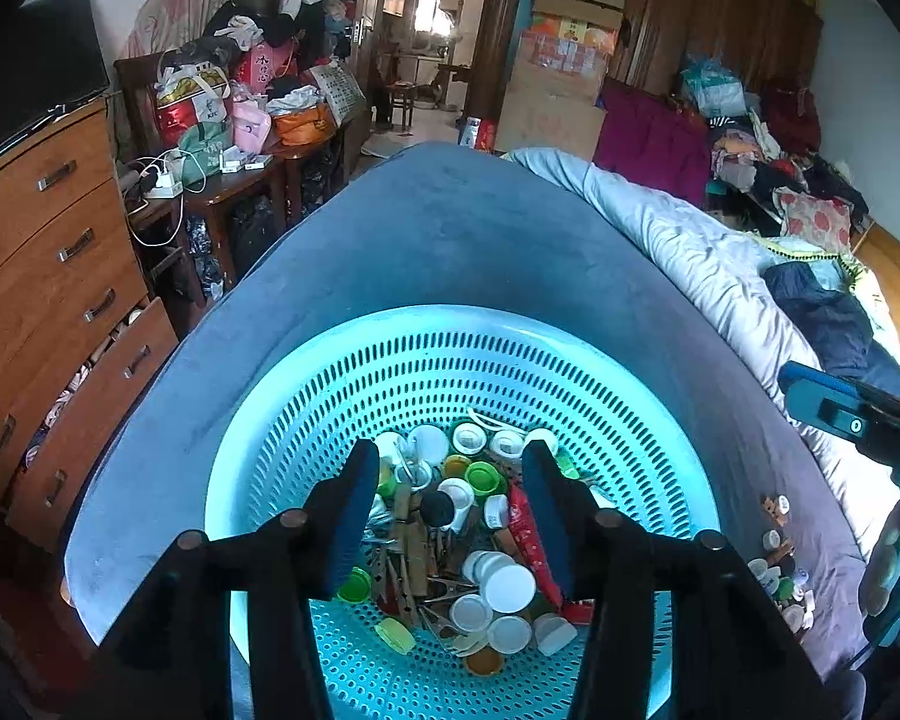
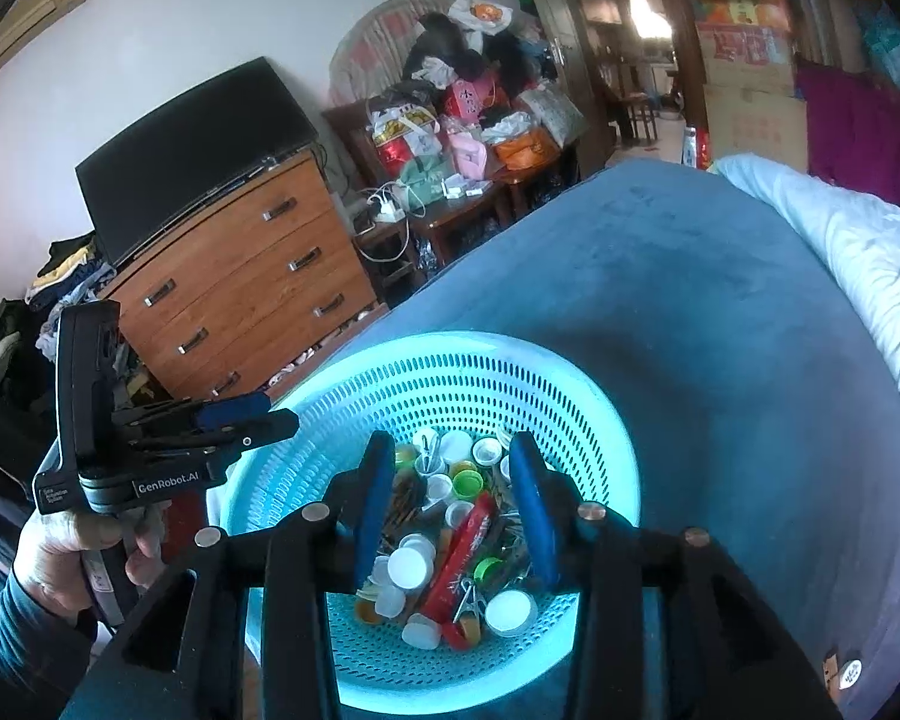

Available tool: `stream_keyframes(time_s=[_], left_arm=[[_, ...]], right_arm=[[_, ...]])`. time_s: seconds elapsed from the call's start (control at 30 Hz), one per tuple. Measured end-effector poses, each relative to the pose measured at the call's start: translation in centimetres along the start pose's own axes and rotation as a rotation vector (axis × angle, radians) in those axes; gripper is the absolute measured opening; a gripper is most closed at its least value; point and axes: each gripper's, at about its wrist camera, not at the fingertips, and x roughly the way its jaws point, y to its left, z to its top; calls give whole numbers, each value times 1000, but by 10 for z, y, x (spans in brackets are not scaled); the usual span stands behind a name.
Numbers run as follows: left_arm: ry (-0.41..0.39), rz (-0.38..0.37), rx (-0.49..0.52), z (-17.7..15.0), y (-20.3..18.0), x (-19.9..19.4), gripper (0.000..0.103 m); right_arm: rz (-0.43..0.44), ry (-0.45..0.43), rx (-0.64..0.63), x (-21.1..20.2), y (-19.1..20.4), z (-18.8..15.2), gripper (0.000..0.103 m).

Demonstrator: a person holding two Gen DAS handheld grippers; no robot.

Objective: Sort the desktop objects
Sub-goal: 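Move both tools back to the pile on the bedspread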

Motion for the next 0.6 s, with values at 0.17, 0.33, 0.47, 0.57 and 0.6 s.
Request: stream_keyframes(time_s=[0.17,0.33,0.47,0.57,0.6], left_arm=[[-60,-77,70,-12,-41,-20,50],[-92,-264,203,-39,-138,-28,60],[-48,-350,273,-70,-211,-4,69],[37,-345,306,-94,-251,34,69],[71,-348,303,-101,-261,46,69]], right_arm=[[-81,-99,9,-62,-35,-47,44],[-380,-116,85,-132,-124,-144,74],[-531,-7,285,-165,-218,-215,73],[-494,52,367,-163,-265,-236,58],[-481,73,368,-157,-276,-238,52]])
